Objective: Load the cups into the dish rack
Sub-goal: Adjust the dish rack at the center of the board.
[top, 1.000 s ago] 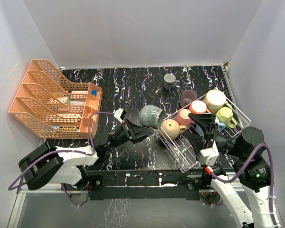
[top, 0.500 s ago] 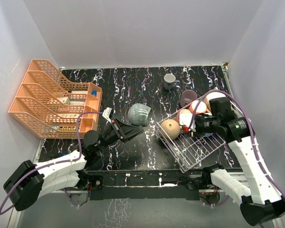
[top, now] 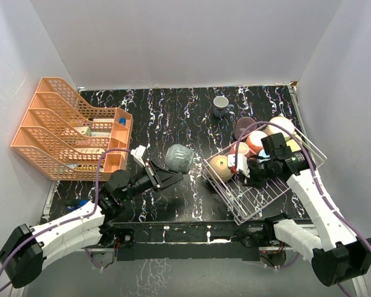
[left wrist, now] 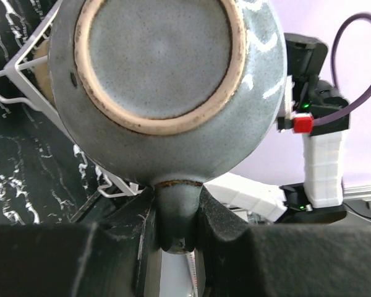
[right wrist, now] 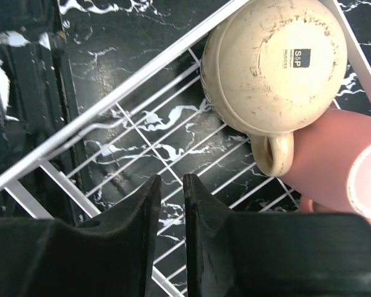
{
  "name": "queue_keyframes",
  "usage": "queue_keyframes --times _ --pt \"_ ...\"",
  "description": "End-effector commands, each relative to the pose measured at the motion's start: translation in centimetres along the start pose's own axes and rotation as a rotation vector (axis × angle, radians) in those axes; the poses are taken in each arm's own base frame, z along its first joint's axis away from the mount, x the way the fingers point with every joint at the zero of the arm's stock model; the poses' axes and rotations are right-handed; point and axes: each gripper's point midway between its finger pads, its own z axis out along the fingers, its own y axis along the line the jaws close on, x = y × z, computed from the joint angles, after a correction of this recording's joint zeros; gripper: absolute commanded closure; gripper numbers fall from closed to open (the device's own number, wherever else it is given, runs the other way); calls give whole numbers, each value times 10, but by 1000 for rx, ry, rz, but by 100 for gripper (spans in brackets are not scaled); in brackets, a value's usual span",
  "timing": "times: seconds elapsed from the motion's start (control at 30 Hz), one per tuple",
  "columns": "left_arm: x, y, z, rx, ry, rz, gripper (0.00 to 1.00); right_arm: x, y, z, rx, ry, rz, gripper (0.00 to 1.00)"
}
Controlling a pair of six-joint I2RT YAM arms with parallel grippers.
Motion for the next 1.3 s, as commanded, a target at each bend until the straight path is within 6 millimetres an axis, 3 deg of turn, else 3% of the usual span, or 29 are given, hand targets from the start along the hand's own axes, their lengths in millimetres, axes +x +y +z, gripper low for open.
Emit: queue_keyframes --times 0.0,0.07,0.2,0.37,0.93,1.27 --pt "-18 -48 -4 120 -53 126 100 -34 -5 -2 -37 -125 99 74" --pt "-18 -47 -5 104 -51 143 100 -38 -4 -1 -59 -144 108 73" --pt "-18 -50 -7 87 -47 174 100 -20 -14 0 14 -66 24 76" --pt "-20 -49 -9 56 -48 202 100 -16 5 6 -49 -90 -83 81" --pt "-27 -56 -8 29 -65 232 100 -64 10 47 -147 -204 -156 83" --pt "-30 -56 -12 7 -77 242 100 -106 7 75 -190 -231 -157 83"
